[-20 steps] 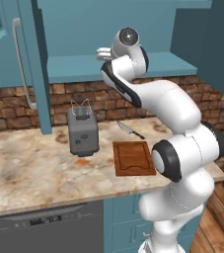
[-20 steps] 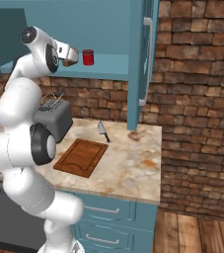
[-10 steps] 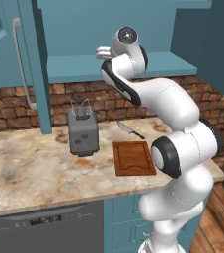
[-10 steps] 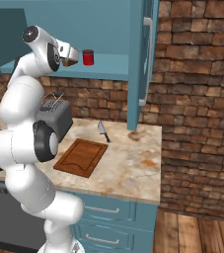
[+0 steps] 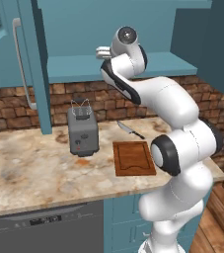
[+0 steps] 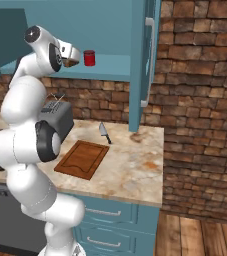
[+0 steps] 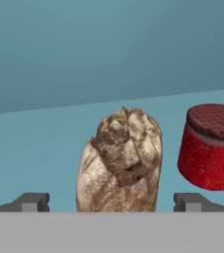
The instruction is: Pick the bread, place it on the cutting board, pick the jam, place it on the counter, and close the cabinet.
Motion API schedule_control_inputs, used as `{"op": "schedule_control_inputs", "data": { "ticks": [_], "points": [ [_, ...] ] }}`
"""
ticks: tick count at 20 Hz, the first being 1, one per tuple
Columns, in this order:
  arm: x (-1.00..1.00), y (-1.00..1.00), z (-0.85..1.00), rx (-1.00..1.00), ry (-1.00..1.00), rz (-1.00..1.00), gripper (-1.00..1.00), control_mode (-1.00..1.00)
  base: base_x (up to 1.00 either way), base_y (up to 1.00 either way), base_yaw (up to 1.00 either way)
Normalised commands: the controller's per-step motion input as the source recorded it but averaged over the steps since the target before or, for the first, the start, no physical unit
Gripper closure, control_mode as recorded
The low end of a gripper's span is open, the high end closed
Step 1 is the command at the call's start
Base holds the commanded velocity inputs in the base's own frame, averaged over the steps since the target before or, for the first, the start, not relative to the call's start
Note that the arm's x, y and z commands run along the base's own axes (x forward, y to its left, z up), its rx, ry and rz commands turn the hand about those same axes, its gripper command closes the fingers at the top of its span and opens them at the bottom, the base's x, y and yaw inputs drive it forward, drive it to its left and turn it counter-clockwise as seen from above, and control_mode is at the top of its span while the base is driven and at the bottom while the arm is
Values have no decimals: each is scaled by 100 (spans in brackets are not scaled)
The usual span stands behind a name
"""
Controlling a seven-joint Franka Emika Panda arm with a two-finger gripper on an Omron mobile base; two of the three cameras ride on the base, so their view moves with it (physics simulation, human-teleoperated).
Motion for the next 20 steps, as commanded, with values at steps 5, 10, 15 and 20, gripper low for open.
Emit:
{"op": "schedule_control_inputs", "data": {
  "ticks": [5,10,15,20],
  "points": [
    [12,0,-3,0,0,0,-100,-100,0,0,0],
    [11,0,-1,0,0,0,-100,-100,0,0,0],
    [9,0,-5,0,0,0,100,-100,0,0,0],
    [8,0,-10,0,0,0,100,-100,0,0,0]
  ]
}}
